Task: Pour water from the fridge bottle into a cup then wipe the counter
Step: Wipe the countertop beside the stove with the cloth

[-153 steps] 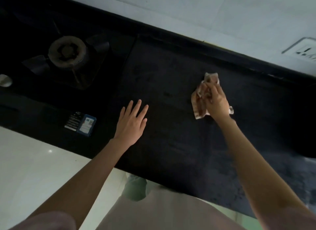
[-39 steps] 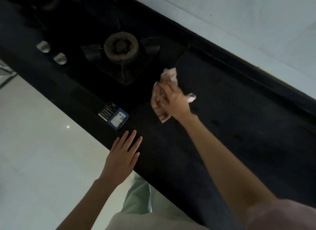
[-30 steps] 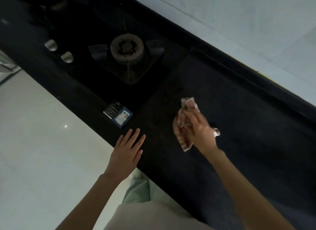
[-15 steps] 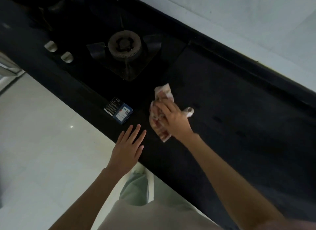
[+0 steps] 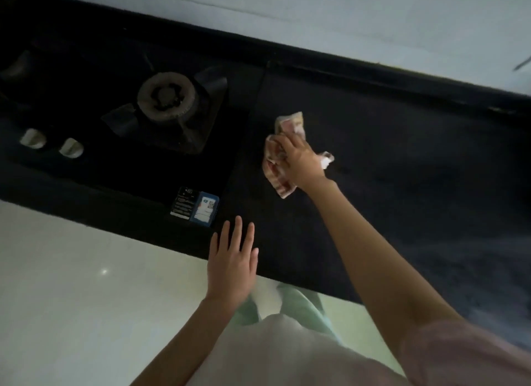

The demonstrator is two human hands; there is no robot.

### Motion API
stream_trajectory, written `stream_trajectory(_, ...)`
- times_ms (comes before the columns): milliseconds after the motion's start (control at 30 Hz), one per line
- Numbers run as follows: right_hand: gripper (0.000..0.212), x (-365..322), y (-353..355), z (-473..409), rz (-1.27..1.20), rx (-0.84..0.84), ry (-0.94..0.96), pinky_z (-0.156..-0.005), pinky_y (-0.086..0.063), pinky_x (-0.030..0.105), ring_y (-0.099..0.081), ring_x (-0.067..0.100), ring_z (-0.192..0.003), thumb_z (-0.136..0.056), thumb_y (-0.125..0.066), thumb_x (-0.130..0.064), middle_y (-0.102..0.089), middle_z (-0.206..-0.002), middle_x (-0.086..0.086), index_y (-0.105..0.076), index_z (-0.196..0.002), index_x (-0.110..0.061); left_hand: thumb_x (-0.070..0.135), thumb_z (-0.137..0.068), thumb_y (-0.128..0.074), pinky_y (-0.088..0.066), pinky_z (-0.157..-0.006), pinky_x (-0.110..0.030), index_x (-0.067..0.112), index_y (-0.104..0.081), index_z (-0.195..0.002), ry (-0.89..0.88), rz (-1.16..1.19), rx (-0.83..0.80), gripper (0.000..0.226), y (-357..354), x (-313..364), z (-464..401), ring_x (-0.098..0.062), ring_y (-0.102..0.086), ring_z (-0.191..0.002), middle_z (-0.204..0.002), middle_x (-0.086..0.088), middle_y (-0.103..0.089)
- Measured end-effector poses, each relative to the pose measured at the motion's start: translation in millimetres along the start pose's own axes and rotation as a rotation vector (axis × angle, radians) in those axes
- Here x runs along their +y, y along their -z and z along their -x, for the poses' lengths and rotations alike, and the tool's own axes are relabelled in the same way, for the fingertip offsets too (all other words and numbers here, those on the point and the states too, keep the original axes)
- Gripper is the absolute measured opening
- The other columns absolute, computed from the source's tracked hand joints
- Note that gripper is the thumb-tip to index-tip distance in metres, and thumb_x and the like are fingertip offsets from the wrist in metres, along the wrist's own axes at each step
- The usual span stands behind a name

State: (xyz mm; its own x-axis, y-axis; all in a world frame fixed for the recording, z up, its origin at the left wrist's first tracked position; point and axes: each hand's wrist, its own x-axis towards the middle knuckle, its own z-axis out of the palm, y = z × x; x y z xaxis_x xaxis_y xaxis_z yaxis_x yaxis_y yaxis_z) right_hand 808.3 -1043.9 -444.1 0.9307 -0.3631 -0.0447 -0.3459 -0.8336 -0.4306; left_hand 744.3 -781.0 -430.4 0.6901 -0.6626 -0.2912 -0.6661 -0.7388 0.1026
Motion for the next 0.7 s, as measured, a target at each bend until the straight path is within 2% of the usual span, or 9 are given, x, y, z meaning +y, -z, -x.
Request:
stream_trajectory(100, 0.055, -43, -20, 48, -0.028, 0.042, 0.076, -0.089, -0.051, 0.05, -0.047, 0.035, -0.125, -0.083, -0.067, -0.017, -0.043, -0.144, 0.008, -0.048, -0.135, -0.017, 0.036, -0.092, -0.056, -0.04, -0.103, -0.052, 0.014, -0.052, -0.136, -0.06, 0.021, 0.059, 0.05, 1, -8, 0, -0.036, -0.045, -0.132, -0.144, -0.015, -0.047)
stream_trajectory(133, 0.055, -51, -26, 70, -0.049, 0.054, 0.08, -0.093, -0.051, 0.049, -0.048, 0.034, -0.126, -0.082, -0.068, -0.016, -0.044, -0.143, 0.008, -0.049, -0.134, -0.016, 0.037, -0.092, -0.054, -0.039, -0.104, -0.052, 0.014, -0.052, -0.137, -0.093, 0.026, 0.061, 0.05, 1, -15, 1, -0.036, -0.043, -0.134, -0.145, -0.015, -0.046)
stream_trajectory(233, 0.055, -65, -36, 146, -0.084, 0.125, 0.018, -0.104, -0.041, 0.043, -0.046, 0.034, -0.129, -0.083, -0.068, -0.015, -0.045, -0.144, 0.011, -0.049, -0.135, -0.015, 0.037, -0.098, -0.033, -0.037, -0.108, -0.052, 0.014, -0.048, -0.139, -0.197, 0.024, 0.074, 0.049, 5, -44, 4, -0.034, -0.038, -0.137, -0.148, -0.013, -0.042)
stream_trajectory(367, 0.047, -52, -25, 213, -0.058, 0.244, -0.196, -0.1, -0.044, 0.038, -0.047, 0.031, -0.125, -0.088, -0.058, -0.026, -0.049, -0.139, 0.013, -0.052, -0.133, -0.017, 0.036, -0.096, -0.027, -0.039, -0.106, -0.054, 0.011, -0.048, -0.139, -0.256, 0.028, 0.083, 0.054, 15, -90, 7, -0.035, -0.038, -0.137, -0.148, -0.015, -0.041)
stream_trajectory(433, 0.049, -31, -18, 207, -0.069, 0.241, -0.34, -0.098, -0.043, 0.039, -0.046, 0.033, -0.126, -0.087, -0.062, -0.019, -0.046, -0.142, 0.011, -0.051, -0.134, -0.018, 0.036, -0.096, -0.027, -0.039, -0.106, -0.054, 0.01, -0.047, -0.14, -0.256, 0.016, 0.088, 0.055, 15, -108, 6, -0.035, -0.037, -0.138, -0.149, -0.015, -0.041)
stream_trajectory(533, 0.048, -5, -9, 159, -0.064, 0.238, -0.453, -0.094, -0.042, 0.041, -0.047, 0.037, -0.123, -0.087, -0.06, -0.013, -0.043, -0.142, 0.011, -0.05, -0.134, -0.015, 0.036, -0.096, -0.026, -0.039, -0.106, -0.054, 0.009, -0.044, -0.141, -0.252, 0.009, 0.07, 0.056, 11, -125, 4, -0.036, -0.037, -0.138, -0.15, -0.015, -0.04)
stream_trajectory(633, 0.05, -12, -8, 92, -0.102, 0.235, -0.469, -0.1, -0.039, 0.042, -0.041, 0.035, -0.129, -0.087, -0.059, -0.018, -0.039, -0.145, 0.01, -0.047, -0.136, -0.016, 0.037, -0.096, -0.026, -0.039, -0.107, -0.053, 0.009, -0.042, -0.143, -0.266, 0.017, 0.067, 0.057, 4, -130, 2, -0.036, -0.034, -0.139, -0.15, -0.015, -0.038)
stream_trajectory(700, 0.052, -33, -18, 58, -0.118, 0.215, -0.404, -0.104, -0.038, 0.045, -0.038, 0.034, -0.131, -0.087, -0.059, -0.019, -0.039, -0.146, 0.009, -0.045, -0.137, -0.018, 0.036, -0.095, -0.028, -0.041, -0.105, -0.053, 0.008, -0.043, -0.141, -0.282, 0.016, 0.084, 0.056, 1, -131, 1, -0.037, -0.037, -0.137, -0.149, -0.016, -0.04)
